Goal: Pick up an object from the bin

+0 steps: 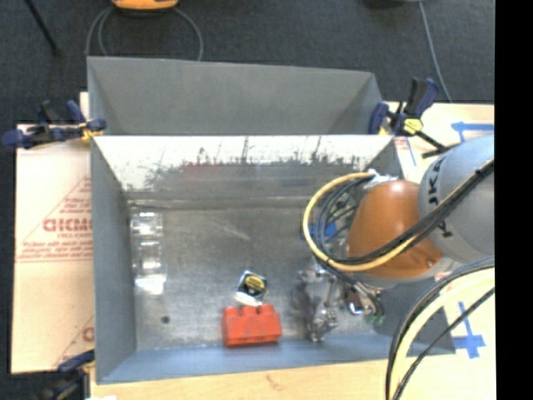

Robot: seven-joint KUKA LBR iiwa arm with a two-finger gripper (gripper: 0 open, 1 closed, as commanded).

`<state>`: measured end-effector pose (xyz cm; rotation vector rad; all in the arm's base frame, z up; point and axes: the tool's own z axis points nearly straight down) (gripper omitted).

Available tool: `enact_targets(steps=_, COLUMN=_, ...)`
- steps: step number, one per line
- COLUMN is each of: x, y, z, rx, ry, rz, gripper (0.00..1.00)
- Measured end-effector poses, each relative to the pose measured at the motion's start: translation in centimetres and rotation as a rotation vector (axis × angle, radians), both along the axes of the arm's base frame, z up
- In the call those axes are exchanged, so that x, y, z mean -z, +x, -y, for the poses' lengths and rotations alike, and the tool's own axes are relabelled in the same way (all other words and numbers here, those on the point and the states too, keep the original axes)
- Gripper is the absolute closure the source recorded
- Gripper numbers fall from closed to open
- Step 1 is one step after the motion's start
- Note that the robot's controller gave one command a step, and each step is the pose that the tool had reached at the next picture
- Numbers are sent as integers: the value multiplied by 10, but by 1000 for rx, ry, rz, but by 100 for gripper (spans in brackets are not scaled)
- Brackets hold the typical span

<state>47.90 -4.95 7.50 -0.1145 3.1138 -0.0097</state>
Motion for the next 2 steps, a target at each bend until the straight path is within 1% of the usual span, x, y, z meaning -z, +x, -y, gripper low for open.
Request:
enact_targets(steps=1, x=0, y=-2, z=-1, rx=-6, ry=2, rz=-9, gripper=100)
enact_targets(steps=2, x=-153, y=9, z=23, rx=-274, ry=-2, rz=-16, gripper=100)
